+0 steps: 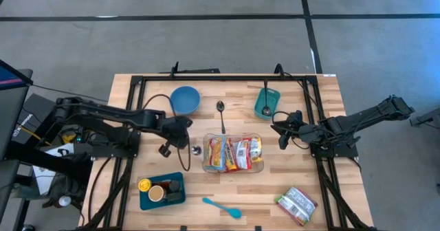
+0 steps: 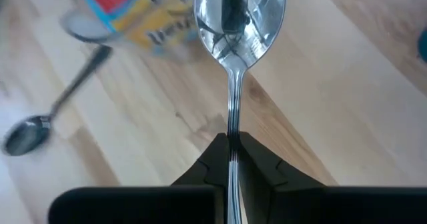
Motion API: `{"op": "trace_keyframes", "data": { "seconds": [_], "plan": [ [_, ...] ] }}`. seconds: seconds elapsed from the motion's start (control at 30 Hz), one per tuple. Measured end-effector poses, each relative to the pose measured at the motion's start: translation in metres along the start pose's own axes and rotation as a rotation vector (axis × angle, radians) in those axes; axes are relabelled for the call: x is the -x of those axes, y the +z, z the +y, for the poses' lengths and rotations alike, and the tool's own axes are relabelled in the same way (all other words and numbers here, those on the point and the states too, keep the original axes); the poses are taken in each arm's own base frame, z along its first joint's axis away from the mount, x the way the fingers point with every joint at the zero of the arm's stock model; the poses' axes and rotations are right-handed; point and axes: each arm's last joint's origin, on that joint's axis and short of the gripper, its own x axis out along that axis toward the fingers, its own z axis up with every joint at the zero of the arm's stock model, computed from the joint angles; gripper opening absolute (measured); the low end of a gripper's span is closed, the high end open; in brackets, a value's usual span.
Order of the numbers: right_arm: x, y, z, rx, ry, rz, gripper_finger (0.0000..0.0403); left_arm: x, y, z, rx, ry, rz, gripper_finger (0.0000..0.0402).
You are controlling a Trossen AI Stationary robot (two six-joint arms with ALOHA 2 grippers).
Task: Pick & Place Food Item
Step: Put the silver spoon into the blue bin
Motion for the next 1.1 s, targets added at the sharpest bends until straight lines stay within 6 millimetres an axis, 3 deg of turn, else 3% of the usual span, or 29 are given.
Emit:
{"op": "trace_keyframes", "data": {
  "seconds": [0.33, 0.77, 1.1],
  "plan": [
    [0.0, 0.0, 0.0, -0.002, 0.001, -0.001, 0.0082, 0.027, 0.001, 0.004, 0.102, 0.148, -0.075, 0.0008],
    [0.0, 0.001, 0.001, -0.013, 0.009, -0.012, 0.0082, 0.044, 0.018, 0.03, 0.545, 0.578, -0.272, 0.0012],
    [0.0, 0.008, 0.005, -0.068, 0.04, -0.069, 0.0082, 0.056, 0.027, 0.045, 0.661, 0.857, -0.38, 0.0013]
  ]
}}
